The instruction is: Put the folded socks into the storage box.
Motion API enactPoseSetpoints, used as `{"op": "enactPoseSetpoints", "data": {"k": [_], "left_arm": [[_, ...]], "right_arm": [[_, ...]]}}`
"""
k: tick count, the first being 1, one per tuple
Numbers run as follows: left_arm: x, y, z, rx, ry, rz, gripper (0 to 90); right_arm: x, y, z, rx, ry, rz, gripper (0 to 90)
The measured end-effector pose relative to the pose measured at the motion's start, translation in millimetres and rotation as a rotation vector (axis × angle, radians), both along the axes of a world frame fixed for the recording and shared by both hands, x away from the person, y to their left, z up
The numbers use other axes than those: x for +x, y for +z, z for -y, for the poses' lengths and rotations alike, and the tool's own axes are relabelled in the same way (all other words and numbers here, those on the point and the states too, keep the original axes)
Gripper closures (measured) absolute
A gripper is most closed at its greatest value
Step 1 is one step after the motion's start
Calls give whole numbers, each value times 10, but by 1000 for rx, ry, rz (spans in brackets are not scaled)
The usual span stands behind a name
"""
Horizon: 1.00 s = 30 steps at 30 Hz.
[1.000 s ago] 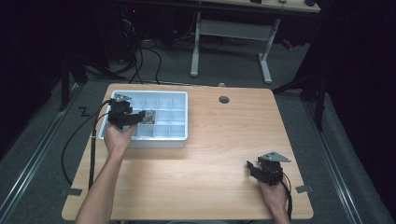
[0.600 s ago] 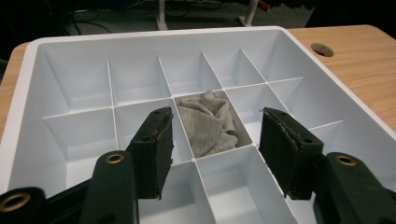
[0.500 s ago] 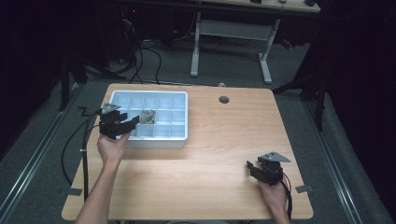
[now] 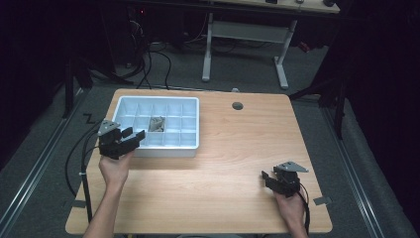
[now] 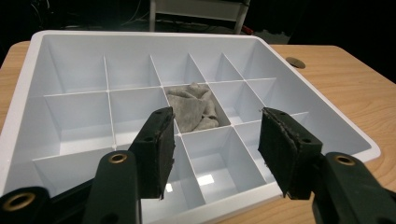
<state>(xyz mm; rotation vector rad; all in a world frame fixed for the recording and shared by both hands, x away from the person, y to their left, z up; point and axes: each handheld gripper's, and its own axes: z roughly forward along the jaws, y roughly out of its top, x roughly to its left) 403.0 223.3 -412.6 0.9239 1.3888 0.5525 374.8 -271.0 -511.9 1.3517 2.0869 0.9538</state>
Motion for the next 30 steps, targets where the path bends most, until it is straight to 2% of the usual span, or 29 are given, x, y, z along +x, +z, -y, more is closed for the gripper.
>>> {"op": "enactPoseSetpoints", "data": {"k": [12, 30], "left_arm": [[-197, -62, 43, -19, -37, 13, 452], [-423, -235, 139, -42, -90, -3, 432]], "right_arm": [[3, -1, 1, -1, 4, 1, 453], [3, -1, 0, -1, 4, 1, 452]]}}
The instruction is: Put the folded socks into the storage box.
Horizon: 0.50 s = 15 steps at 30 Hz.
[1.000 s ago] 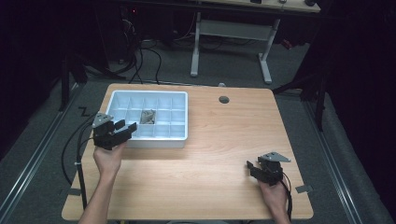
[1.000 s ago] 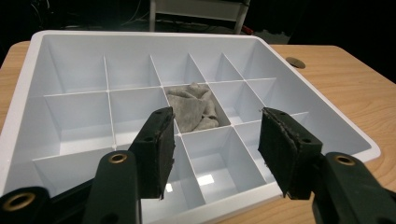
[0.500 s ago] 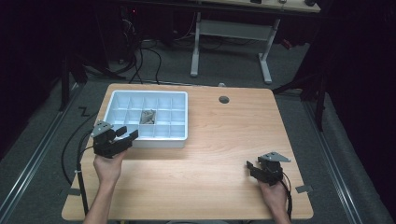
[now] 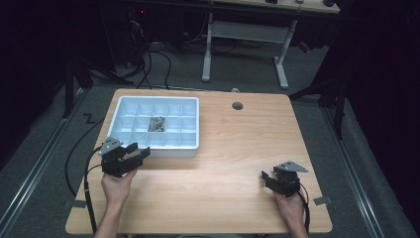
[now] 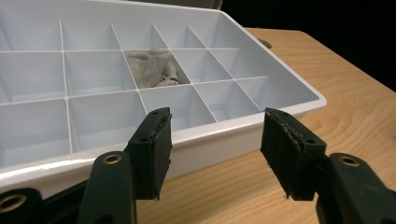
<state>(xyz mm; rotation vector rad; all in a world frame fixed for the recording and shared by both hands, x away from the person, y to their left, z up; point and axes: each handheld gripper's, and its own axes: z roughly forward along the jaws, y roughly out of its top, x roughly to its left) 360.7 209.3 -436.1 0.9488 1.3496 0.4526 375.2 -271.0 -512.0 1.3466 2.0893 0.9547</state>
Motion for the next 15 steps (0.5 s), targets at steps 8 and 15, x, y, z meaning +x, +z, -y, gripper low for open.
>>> {"op": "enactPoseSetpoints", "data": {"k": [8, 15], "left_arm": [[-62, -60, 61, -5, -9, -2, 427], [-94, -108, 125, 6, -21, -3, 425]], "right_arm": [[0, 0, -1, 0, 0, 0, 452], [0, 0, -1, -1, 0, 0, 451]]}}
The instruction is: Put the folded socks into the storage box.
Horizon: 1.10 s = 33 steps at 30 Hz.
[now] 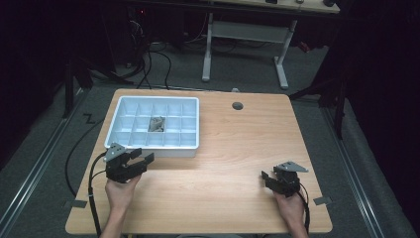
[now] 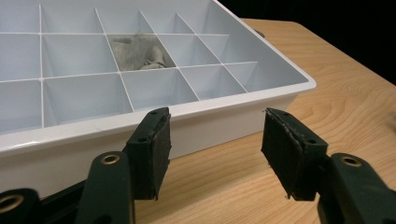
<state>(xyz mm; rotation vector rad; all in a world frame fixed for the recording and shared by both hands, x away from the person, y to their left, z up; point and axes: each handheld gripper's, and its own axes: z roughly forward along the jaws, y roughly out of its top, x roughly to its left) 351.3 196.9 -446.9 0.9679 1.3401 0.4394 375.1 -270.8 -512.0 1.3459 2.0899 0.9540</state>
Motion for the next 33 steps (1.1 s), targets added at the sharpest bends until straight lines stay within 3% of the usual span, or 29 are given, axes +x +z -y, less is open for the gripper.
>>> {"op": "enactPoseSetpoints", "data": {"k": [22, 33], "left_arm": [[-59, -269, 186, 34, -17, -45, 415], [-38, -471, 278, 92, -10, -96, 412]], "right_arm": [[1, 2, 3, 5, 1, -4, 447], [5, 2, 1, 2, -9, -4, 446]]}}
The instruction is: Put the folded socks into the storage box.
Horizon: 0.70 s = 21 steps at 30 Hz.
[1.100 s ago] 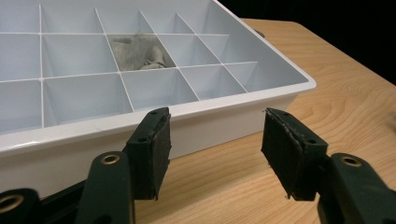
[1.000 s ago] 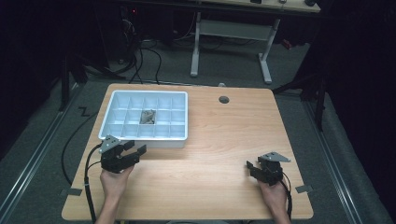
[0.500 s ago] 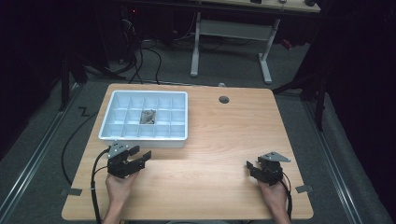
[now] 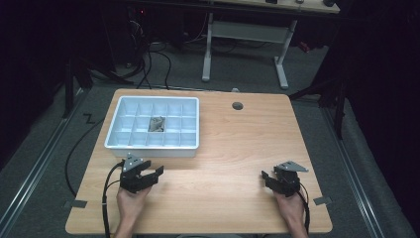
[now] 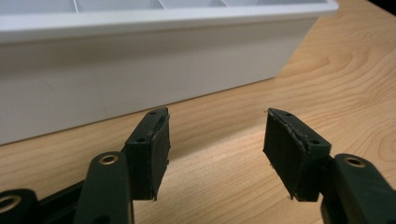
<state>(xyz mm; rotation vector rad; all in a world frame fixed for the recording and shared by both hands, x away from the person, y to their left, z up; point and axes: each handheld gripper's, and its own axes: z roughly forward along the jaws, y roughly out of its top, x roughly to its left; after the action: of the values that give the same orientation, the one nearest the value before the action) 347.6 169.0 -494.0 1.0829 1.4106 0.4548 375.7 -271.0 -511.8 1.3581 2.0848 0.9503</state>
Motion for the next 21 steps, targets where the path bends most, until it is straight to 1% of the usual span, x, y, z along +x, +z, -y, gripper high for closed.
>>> {"op": "enactPoseSetpoints", "data": {"k": [1, 2, 4, 8, 11, 14, 16, 21], "left_arm": [[8, -39, 25, 29, -3, -20, 410], [8, -39, 25, 29, -3, -20, 410], [7, -67, 49, 60, -5, -25, 410], [29, -118, 77, 97, 1, -31, 408], [43, -137, 88, 107, 8, -32, 407], [57, -161, 88, 103, 8, -35, 406], [75, -201, 100, 114, 11, -45, 404], [81, -241, 121, 133, 15, -46, 398]], "right_arm": [[0, 0, 0, -1, 0, 0, 447], [0, 0, 0, -1, 0, 0, 447], [1, 0, 1, 0, 1, 0, 445], [1, 0, 1, 1, 2, 0, 443], [1, 0, 1, 1, 3, 0, 442], [2, 0, 1, 1, 2, 0, 443], [2, 0, 2, 0, 4, 1, 442], [2, -1, 2, 2, 5, 0, 439]]}}
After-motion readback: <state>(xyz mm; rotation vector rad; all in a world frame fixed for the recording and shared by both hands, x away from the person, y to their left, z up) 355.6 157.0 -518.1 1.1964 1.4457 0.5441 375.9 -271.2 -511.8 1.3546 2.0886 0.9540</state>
